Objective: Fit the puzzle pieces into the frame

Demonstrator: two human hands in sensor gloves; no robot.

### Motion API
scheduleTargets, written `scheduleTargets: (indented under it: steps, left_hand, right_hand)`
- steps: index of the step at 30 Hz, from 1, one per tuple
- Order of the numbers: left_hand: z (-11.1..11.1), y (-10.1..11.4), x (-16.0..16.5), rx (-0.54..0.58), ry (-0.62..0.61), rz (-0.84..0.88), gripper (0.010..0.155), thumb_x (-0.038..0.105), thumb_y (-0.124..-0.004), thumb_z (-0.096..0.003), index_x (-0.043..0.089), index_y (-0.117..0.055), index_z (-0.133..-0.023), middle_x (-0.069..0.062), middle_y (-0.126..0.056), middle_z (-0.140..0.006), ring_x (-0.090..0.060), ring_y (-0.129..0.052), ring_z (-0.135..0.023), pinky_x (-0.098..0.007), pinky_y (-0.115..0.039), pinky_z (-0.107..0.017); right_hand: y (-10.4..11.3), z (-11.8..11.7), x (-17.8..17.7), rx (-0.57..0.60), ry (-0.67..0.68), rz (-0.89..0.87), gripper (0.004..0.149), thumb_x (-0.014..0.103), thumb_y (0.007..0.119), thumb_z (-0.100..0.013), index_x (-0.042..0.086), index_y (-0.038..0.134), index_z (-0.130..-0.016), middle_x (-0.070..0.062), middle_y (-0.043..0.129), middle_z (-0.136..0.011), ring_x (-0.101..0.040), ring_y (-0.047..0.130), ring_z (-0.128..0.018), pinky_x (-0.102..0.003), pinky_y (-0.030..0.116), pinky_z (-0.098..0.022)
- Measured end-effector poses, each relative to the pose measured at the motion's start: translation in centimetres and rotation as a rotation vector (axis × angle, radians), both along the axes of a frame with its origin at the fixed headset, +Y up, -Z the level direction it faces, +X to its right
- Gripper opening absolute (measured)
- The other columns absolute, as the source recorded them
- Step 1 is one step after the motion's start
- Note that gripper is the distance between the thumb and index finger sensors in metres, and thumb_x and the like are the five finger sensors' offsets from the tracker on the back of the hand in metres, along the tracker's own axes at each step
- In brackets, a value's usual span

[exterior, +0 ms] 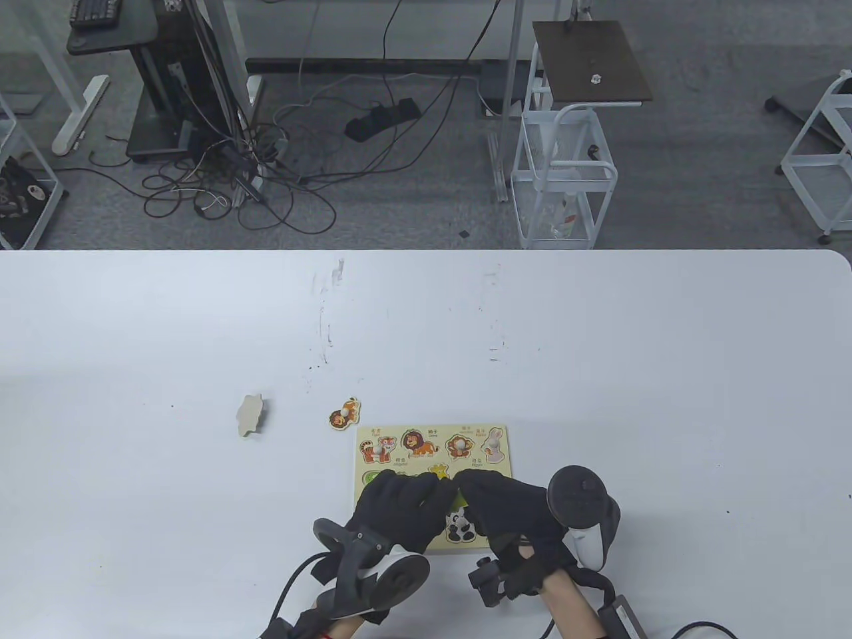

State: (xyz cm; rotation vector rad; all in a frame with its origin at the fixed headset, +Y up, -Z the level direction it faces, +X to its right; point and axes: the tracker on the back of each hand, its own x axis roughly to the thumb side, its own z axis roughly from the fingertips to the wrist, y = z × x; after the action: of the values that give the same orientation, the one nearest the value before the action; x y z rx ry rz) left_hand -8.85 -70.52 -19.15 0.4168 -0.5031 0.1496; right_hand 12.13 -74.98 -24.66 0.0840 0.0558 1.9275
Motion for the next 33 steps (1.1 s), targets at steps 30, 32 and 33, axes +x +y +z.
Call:
scheduleTargets:
  steps: [30,32,33]
  left_hand:
    - [-2.8,0.2,-1.8,-0.083,0.109,-0.083,0.048,0.041,-0.093,-0.0395,0.031,-0.090,-0.086,0.000,-0.101,-0.081,-0.016,-0.107,-0.063,-0.047,-0.081,-0.067]
    - [-3.4,0.0,-2.4,-0.103,0.148,-0.102,0.048,0.041,-0.093,-0.0395,0.031,-0.090,-0.086,0.000,-0.101,-0.081,-0.017,-0.107,-0.063,-0.047,-0.080,-0.067]
    - [-3.8,-0.2,-2.6,-0.123,0.167,-0.112,0.048,0.041,-0.093,-0.0396,0.031,-0.090,-0.086,0.000,-0.101,-0.081,-0.017,-0.107,-0.063,-0.047,-0.080,-0.067]
  right_hand:
    - [0.6,-0.1,0.7,0.066,-0.053,0.041,0.057,0.047,0.079,-0.041,0.010,0.088,-0.084,-0.018,0.092,-0.075,-0.045,0.099,-0.052,-0.063,0.075,-0.044]
    - [0.6,-0.1,1.0,0.078,-0.067,0.070,0.057,0.047,0.079,-0.041,0.010,0.088,-0.084,-0.018,0.091,-0.076,-0.045,0.098,-0.053,-0.064,0.074,-0.045]
    - [0.5,-0.2,1.1,0.080,-0.076,0.076,0.058,0.047,0.079,-0.041,0.010,0.087,-0.084,-0.018,0.091,-0.076,-0.045,0.098,-0.054,-0.064,0.074,-0.045]
